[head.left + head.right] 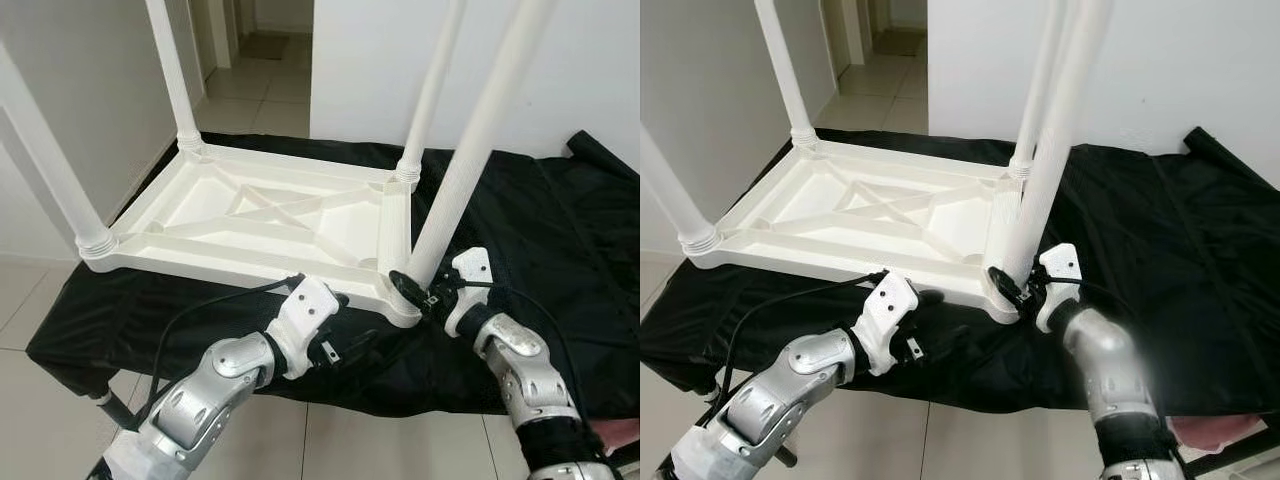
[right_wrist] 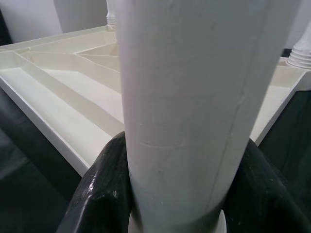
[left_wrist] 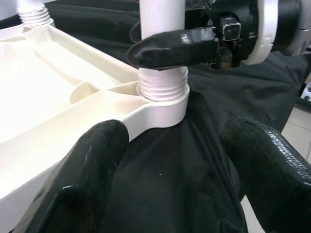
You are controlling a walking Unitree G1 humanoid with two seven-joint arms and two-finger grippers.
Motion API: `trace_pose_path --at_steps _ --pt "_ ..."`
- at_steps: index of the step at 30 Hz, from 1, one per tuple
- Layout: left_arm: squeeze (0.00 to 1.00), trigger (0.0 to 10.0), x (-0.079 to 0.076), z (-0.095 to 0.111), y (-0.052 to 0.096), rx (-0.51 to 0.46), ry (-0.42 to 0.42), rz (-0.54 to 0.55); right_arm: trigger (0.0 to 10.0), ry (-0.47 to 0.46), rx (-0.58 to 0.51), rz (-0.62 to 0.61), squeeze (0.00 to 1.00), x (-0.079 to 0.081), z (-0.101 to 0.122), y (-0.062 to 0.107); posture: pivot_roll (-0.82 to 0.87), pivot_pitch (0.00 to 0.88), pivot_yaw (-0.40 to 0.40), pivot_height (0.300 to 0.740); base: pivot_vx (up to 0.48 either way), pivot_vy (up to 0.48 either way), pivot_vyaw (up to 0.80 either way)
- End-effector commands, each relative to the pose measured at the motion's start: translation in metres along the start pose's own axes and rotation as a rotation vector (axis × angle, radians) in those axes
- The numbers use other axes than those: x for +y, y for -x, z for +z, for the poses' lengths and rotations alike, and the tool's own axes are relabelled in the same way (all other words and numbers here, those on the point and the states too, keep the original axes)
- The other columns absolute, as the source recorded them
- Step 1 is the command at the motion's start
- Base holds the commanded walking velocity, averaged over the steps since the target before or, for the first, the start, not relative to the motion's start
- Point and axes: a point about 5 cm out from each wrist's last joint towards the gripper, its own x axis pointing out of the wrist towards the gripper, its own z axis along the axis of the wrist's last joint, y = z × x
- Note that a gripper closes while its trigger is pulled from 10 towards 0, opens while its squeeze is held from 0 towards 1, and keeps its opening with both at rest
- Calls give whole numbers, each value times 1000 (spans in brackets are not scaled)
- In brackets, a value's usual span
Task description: Building children table
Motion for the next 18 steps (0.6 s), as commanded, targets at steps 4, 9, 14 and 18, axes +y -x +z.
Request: trace_pose_path --at_steps 4,9,14,18 --pt "0 10000 -1 1 0 -2 -2 -21 10000 -71 54 -124 0 13 -16 -2 -5 0 -12 740 0 0 0" --pt "0 10000 2 1 0 -11 20 -10 10000 -201 114 -482 0 27 -22 -4 -14 8 -3 740 0 0 0" --pt "0 10000 3 0 1 -9 22 -6 10000 -203 112 -575 0 33 -21 -4 -19 21 -1 740 0 0 0" --pt "0 10000 5 0 3 -7 25 6 10000 -233 78 -695 0 52 -16 -5 -16 28 2 740 0 0 0"
